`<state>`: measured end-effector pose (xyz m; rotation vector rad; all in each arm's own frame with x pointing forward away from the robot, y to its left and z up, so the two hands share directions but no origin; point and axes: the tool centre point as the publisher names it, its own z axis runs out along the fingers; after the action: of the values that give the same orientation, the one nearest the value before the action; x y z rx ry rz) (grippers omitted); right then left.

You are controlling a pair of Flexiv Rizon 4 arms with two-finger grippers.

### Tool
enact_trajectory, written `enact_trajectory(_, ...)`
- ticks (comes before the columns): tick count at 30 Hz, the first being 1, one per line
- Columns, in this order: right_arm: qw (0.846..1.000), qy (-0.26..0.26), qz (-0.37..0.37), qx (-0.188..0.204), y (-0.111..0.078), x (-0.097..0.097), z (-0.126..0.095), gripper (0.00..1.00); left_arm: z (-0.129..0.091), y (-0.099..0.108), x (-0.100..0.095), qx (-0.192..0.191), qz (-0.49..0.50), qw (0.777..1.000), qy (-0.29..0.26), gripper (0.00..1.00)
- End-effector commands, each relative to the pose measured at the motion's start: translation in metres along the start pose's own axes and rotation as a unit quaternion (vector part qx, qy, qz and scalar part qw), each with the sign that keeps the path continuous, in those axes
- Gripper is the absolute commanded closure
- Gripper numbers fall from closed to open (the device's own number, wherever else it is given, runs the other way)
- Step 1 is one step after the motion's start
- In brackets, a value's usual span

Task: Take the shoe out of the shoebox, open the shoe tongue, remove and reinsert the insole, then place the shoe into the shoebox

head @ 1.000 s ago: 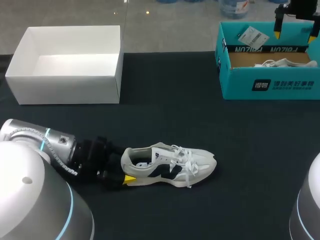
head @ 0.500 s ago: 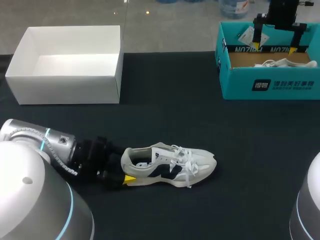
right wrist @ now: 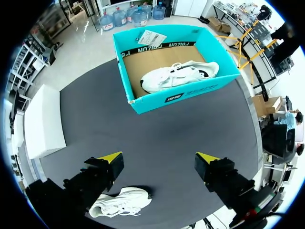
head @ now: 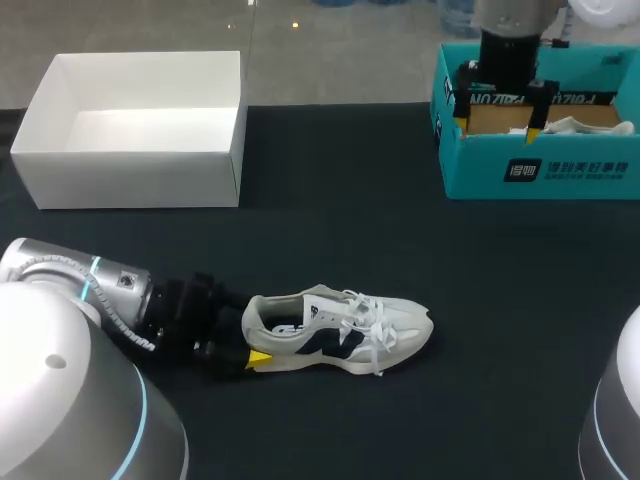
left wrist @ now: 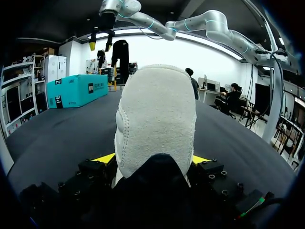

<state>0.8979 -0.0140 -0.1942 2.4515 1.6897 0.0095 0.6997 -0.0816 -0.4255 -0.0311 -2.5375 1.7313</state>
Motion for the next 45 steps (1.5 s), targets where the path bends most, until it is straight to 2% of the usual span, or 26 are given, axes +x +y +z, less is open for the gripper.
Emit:
enact_trajectory(1, 1.000, 0.001, -0.001, -0.006, -0.017, 0.020, 0.011, 0.00, 0.002, 0.003, 0.002, 0.000, 0.000, 1.000, -0.001, 1.00)
enact_trajectory(10, 1.000, 0.013, -0.018, -0.004, -0.058, 0.067, 0.022, 0.00, 0.002, 0.003, 0.002, 0.000, 0.000, 1.000, -0.001, 1.00)
enact_trajectory(21, 0.999, 0.047, 0.006, -0.004, -0.113, 0.101, 0.028, 0.00, 0.002, 0.003, 0.002, 0.000, 0.000, 1.000, -0.001, 1.00)
enact_trajectory(26, 0.998, 0.063, 0.017, 0.002, -0.131, 0.111, 0.031, 0.00, 0.002, 0.003, 0.002, 0.000, 0.000, 1.000, -0.001, 1.00)
enact_trajectory(31, 0.997, 0.075, 0.015, 0.005, -0.139, 0.125, 0.035, 0.00, 0.002, 0.003, 0.002, 0.000, 0.000, 1.000, -0.001, 1.00)
enact_trajectory(45, 0.997, 0.075, 0.015, 0.005, -0.139, 0.125, 0.035, 0.00, 0.002, 0.003, 0.002, 0.000, 0.000, 1.000, -0.001, 1.00)
